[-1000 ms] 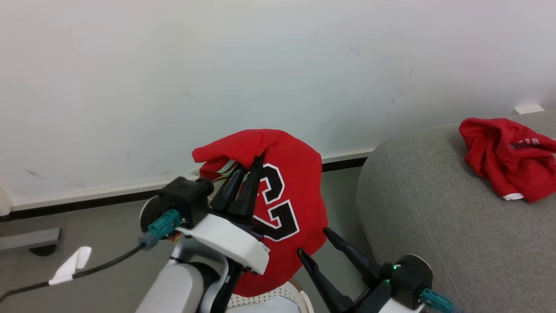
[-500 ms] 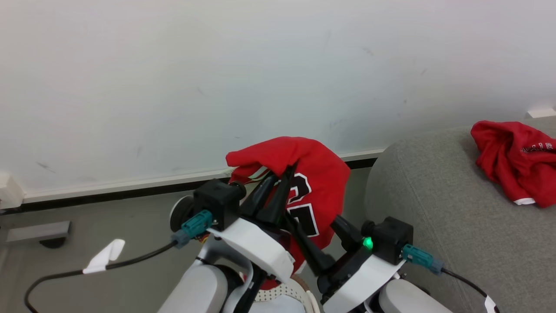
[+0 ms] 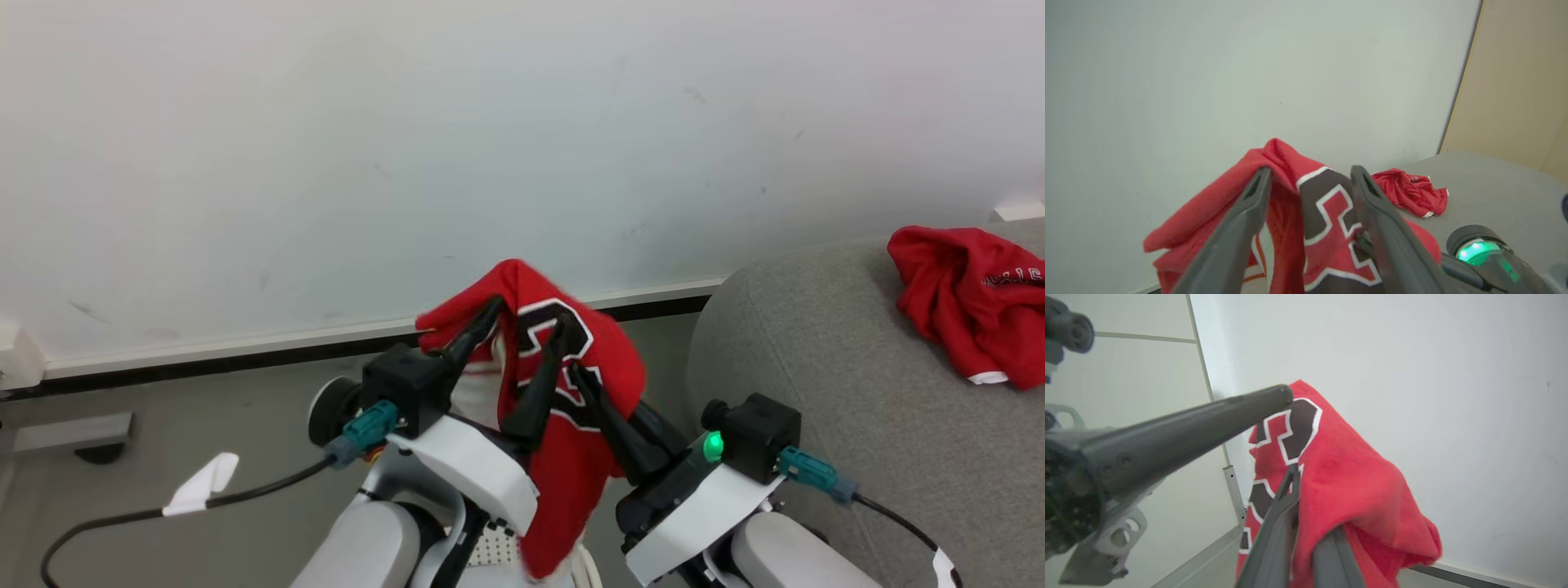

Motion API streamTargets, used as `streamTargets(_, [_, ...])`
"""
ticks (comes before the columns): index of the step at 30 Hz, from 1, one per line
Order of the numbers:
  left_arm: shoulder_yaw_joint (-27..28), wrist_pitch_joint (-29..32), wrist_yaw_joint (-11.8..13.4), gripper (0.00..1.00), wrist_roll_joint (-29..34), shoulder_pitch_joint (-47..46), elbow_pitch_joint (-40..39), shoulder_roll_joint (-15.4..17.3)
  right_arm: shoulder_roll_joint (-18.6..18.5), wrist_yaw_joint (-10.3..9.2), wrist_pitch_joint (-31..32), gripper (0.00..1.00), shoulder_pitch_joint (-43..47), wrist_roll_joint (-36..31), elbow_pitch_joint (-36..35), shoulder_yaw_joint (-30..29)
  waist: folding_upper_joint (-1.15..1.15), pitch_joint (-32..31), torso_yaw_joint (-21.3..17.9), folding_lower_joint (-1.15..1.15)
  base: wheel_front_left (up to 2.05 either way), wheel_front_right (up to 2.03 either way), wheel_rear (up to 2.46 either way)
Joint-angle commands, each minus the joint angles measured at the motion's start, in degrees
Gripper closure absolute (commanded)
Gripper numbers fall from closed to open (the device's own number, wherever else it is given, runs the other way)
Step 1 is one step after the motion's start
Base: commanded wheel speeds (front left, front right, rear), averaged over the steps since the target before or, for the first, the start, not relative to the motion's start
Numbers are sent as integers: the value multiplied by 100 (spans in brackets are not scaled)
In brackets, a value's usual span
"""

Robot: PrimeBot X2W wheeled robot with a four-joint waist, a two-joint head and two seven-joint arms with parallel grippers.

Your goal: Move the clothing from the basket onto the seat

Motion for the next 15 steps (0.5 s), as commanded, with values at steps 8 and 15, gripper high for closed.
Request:
streamTargets(8, [-136, -138, -4, 0, 140, 257, 241, 166, -184, -13, 2, 100, 77, -198, -183, -432, 0, 26, -164, 0, 0, 0, 0])
streamTargets(15, [-204, -203, -9, 0, 76, 392, 349, 172, -361, -13, 2, 100, 112, -256, -292, -680, 0, 58, -358, 0, 0, 0, 0])
